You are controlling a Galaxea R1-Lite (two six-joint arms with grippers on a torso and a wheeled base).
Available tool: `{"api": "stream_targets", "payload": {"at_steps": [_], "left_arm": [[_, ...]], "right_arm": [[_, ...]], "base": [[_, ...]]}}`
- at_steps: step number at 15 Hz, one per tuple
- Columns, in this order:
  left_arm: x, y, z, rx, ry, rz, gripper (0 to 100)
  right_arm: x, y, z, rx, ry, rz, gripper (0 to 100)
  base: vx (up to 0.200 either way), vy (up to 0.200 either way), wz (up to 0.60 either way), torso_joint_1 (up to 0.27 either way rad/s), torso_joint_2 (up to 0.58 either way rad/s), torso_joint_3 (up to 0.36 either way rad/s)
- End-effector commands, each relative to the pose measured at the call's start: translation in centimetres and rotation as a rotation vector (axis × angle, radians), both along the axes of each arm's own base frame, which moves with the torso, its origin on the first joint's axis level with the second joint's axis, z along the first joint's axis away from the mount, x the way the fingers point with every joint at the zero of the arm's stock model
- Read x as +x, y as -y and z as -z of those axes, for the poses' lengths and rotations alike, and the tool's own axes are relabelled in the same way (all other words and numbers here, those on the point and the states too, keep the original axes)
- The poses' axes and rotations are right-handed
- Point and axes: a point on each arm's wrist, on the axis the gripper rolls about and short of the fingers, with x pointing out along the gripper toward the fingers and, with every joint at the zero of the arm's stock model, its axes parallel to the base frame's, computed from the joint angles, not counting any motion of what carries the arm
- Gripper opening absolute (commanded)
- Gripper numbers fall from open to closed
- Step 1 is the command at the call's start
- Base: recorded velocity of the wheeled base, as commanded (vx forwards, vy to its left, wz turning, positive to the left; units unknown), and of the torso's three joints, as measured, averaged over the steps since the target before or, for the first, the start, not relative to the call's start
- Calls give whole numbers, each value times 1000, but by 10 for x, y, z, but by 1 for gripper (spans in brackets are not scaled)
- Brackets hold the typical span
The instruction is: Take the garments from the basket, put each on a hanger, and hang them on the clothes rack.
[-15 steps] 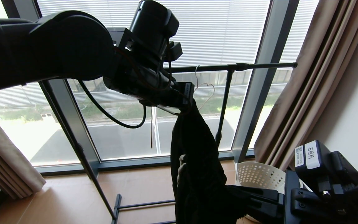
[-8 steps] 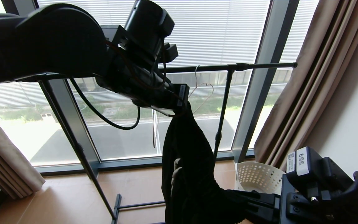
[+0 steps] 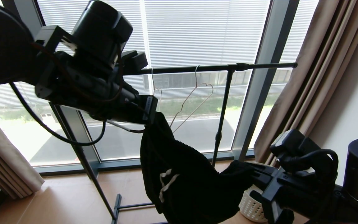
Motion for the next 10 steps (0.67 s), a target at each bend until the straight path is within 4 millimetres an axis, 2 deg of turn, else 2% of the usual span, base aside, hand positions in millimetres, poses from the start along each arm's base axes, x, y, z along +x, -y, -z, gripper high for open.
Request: {"api": "stream_targets", "payload": {"at_steps": [1, 5, 7, 9, 10], "left_arm": [[-30, -23, -4, -2, 2, -5, 0], [-55, -39, 26, 17, -28, 0, 0], [-71, -41, 35, 32, -54, 29, 0], [-78, -42, 41, 43, -69, 45, 0], [-92, -38, 51, 45, -110, 74, 0]], "right_arm": [[16, -3, 0, -12, 6, 70, 0], [77, -27, -15, 8, 59, 219, 0], [101, -47, -25, 36, 95, 235, 0], [113, -57, -30, 55, 113, 239, 0], [133, -74, -38, 87, 150, 260, 0]], "base": [[0, 0, 0, 0, 0, 0], [0, 0, 0, 0, 0, 0], [0, 0, 0, 0, 0, 0], [0, 0, 0, 0, 0, 0], [0, 0, 0, 0, 0, 0]]}}
